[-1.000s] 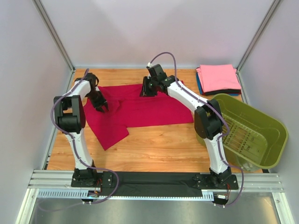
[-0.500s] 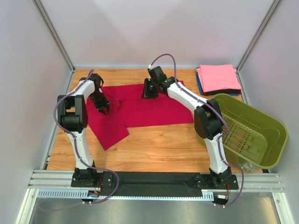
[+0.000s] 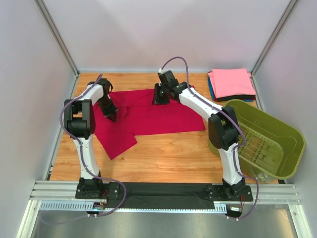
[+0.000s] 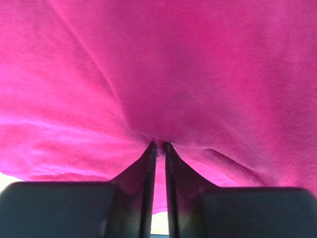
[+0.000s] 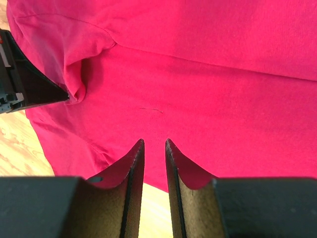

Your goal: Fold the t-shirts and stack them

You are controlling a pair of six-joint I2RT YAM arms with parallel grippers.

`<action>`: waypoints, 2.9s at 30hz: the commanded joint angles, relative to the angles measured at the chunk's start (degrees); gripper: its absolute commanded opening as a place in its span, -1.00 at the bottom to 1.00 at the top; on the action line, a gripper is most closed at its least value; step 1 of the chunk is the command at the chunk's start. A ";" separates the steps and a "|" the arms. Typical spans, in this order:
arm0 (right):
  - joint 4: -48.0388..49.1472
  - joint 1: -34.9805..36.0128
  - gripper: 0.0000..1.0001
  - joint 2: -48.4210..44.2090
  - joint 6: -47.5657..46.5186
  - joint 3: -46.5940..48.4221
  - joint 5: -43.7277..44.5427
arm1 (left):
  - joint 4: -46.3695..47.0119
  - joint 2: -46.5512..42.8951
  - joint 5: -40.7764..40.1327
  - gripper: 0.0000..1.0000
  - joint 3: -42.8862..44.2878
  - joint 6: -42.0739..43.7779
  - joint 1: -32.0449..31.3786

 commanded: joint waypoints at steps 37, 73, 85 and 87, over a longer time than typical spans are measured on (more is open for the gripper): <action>2.27 -2.38 -0.51 -5.43 -1.61 -4.19 -0.34 | -4.60 0.77 -6.19 -0.74 3.67 -0.92 -3.11; 2.36 -4.05 -0.50 -5.07 -0.11 -4.28 -0.87 | -13.57 -4.76 -12.87 -1.00 3.67 -1.97 -5.13; 2.27 -4.05 -0.50 -4.20 0.24 -4.19 -1.66 | -13.21 -4.07 -14.18 -1.00 1.74 -2.15 -6.98; 2.27 -4.22 -0.51 -4.28 0.15 -4.46 -1.66 | -13.47 -3.80 -15.15 -1.00 1.12 -1.97 -7.07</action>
